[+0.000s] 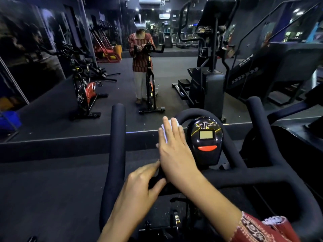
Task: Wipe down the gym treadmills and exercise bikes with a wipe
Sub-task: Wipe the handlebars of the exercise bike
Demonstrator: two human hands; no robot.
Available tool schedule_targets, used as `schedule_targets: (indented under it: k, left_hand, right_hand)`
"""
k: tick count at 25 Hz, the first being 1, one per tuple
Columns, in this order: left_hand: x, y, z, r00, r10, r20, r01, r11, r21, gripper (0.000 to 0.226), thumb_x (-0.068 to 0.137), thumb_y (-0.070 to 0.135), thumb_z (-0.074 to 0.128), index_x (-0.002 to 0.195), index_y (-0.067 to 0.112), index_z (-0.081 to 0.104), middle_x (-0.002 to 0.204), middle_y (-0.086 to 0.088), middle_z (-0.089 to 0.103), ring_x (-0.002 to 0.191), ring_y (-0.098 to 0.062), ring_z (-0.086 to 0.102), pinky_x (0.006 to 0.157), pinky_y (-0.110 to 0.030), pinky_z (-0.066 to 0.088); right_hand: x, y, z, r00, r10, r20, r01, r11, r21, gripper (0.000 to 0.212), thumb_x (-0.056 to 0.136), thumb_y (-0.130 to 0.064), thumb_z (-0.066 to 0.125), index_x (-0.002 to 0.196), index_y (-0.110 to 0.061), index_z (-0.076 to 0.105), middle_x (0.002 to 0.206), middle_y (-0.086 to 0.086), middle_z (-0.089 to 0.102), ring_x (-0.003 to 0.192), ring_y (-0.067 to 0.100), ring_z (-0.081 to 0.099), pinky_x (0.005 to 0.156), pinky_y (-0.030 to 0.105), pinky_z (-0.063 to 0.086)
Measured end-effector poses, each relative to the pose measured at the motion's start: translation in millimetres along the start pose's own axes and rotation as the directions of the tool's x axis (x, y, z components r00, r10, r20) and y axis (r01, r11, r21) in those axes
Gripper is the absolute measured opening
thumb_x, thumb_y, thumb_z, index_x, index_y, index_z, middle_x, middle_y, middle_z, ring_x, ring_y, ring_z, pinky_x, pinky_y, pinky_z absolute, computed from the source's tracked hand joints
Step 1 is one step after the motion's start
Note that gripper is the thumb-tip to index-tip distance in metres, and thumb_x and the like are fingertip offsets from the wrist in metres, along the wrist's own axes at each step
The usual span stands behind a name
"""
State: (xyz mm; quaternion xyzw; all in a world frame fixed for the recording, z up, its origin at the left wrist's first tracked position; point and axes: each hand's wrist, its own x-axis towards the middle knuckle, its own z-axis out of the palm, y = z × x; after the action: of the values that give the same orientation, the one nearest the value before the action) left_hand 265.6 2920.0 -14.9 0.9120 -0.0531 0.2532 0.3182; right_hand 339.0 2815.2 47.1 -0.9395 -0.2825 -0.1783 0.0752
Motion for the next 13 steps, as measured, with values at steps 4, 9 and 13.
schedule_targets:
  k: [4, 9, 13]
  left_hand:
    - [-10, 7, 1, 0.998, 0.034, -0.044, -0.032, 0.998, 0.053, 0.059, 0.08, 0.05, 0.054, 0.112, 0.003, 0.068, 0.104, -0.003, 0.071, 0.105, -0.01, 0.055, 0.095, -0.017, 0.036]
    - [-18, 2, 0, 0.998, 0.04, -0.051, -0.037, 0.997, 0.063, 0.057, 0.081, 0.055, 0.051, 0.114, 0.011, 0.068, 0.102, 0.005, 0.072, 0.092, -0.006, 0.063, 0.096, -0.042, 0.047]
    - [-19, 3, -2, 0.998, -0.009, -0.057, 0.013, 0.997, 0.076, 0.057, 0.074, 0.059, 0.055, 0.103, 0.013, 0.073, 0.099, 0.005, 0.072, 0.088, -0.012, 0.067, 0.092, -0.031, 0.046]
  right_hand:
    - [-25, 3, 17, 0.998, -0.041, 0.048, 0.035, 0.992, 0.119, 0.054, 0.08, -0.006, 0.025, 0.115, 0.013, 0.062, 0.128, 0.029, 0.056, 0.122, 0.045, 0.051, 0.096, 0.055, 0.042]
    - [-79, 11, -2, 0.979, -0.173, 0.107, 0.121, 0.92, 0.373, 0.054, 0.082, 0.002, 0.032, 0.13, -0.007, 0.052, 0.145, 0.008, 0.04, 0.129, 0.028, 0.047, 0.091, 0.043, 0.051]
    - [-67, 16, 6, 0.996, -0.088, -0.025, 0.09, 0.896, 0.435, 0.048, 0.077, 0.002, 0.055, 0.124, -0.004, 0.056, 0.142, 0.018, 0.046, 0.125, 0.035, 0.049, 0.087, 0.037, 0.049]
